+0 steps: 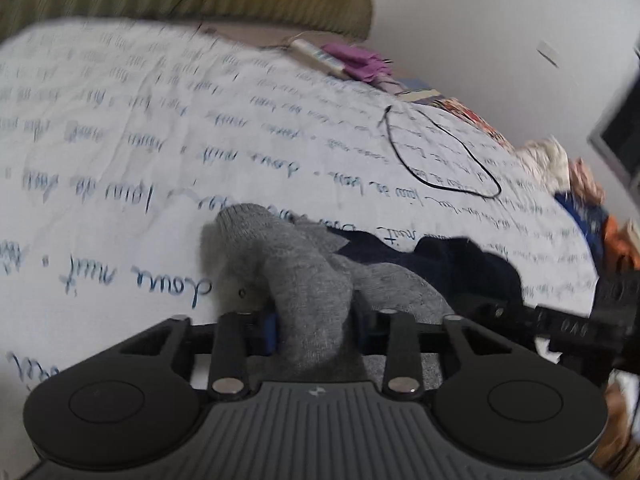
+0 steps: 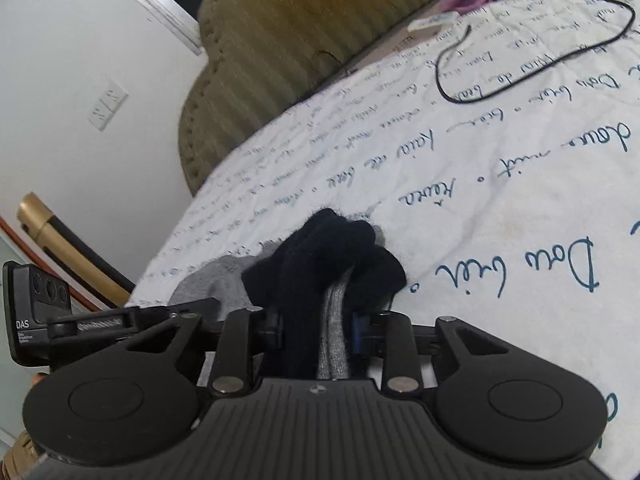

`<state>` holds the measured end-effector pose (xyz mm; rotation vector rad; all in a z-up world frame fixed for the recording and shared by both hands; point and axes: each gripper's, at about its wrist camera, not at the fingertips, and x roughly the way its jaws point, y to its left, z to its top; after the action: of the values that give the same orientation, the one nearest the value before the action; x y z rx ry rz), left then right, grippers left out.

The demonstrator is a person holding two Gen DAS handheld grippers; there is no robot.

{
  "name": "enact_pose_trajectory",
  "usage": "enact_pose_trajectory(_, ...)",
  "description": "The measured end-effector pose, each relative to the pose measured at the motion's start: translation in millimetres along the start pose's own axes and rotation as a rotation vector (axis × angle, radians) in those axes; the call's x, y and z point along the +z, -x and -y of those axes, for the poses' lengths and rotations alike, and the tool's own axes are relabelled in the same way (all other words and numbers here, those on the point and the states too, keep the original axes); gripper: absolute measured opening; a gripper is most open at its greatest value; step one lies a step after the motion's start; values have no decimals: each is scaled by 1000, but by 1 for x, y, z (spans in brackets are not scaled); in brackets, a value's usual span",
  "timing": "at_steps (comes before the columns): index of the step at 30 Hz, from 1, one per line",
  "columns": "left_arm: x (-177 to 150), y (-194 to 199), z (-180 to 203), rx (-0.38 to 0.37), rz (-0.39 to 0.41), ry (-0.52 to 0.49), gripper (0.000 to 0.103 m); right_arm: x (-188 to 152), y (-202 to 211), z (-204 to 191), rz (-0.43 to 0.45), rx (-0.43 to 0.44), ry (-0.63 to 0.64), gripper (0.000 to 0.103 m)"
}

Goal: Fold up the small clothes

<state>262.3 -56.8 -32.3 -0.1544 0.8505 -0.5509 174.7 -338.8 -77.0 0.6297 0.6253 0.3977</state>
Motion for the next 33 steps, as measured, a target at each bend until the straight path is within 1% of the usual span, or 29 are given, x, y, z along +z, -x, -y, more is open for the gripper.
enact_pose_trajectory(2,-1,3,6,10,19,-39,26,0,6,-2,21,16,7,29)
enact_pose_trajectory(4,2,6,9,15,40,-55,24,4,10,-7,43,14,31,28)
enact_pose_trajectory(7,13,5,15,25,76,-85,23,16,14,-14,82,-17,81,26)
enact_pose_trajectory(11,30,-3,23,34,110,-105,23,34,14,-10,117,-55,75,25)
enact_pose_trajectory(13,37,-14,26,56,101,-112,24,41,8,-3,119,-81,62,25)
enact_pose_trajectory(14,38,-22,26,73,82,-108,25,43,2,2,105,-93,47,25)
enact_pose_trajectory(15,39,-29,28,97,59,-113,27,44,-4,7,86,-115,31,26)
enact_pose_trajectory(16,38,-34,29,122,48,-119,28,42,-10,11,71,-141,24,31)
enact_pose_trajectory(17,36,-35,30,137,50,-125,30,41,-13,13,61,-164,26,43)
enact_pose_trajectory(19,32,-31,33,160,60,-144,38,36,-10,12,74,-204,34,54)
enact_pose_trajectory(21,29,-23,36,203,76,-171,62,33,2,6,100,-231,57,55)
enact_pose_trajectory(23,25,-14,38,227,94,-190,69,28,16,-5,118,-302,98,55)
enact_pose_trajectory(25,20,-7,39,220,90,-196,69,20,28,-20,119,-394,175,55)
enact_pose_trajectory(26,18,-5,39,224,82,-191,69,13,33,-29,115,-420,220,55)
enact_pose_trajectory(27,15,-3,39,231,75,-185,69,6,37,-35,101,-418,253,55)
enact_pose_trajectory(29,7,2,40,238,67,-177,69,-8,40,-46,53,-380,305,62)
enact_pose_trajectory(30,3,5,41,235,65,-172,70,-15,39,-52,23,-368,331,63)
enact_pose_trajectory(31,-2,7,41,231,61,-163,71,-21,34,-55,-13,-380,361,64)
enact_pose_trajectory(32,-6,8,42,231,54,-155,73,-25,27,-56,-41,-426,391,64)
enact_pose_trajectory(33,-9,9,43,237,48,-150,74,-27,21,-55,-52,-479,407,65)
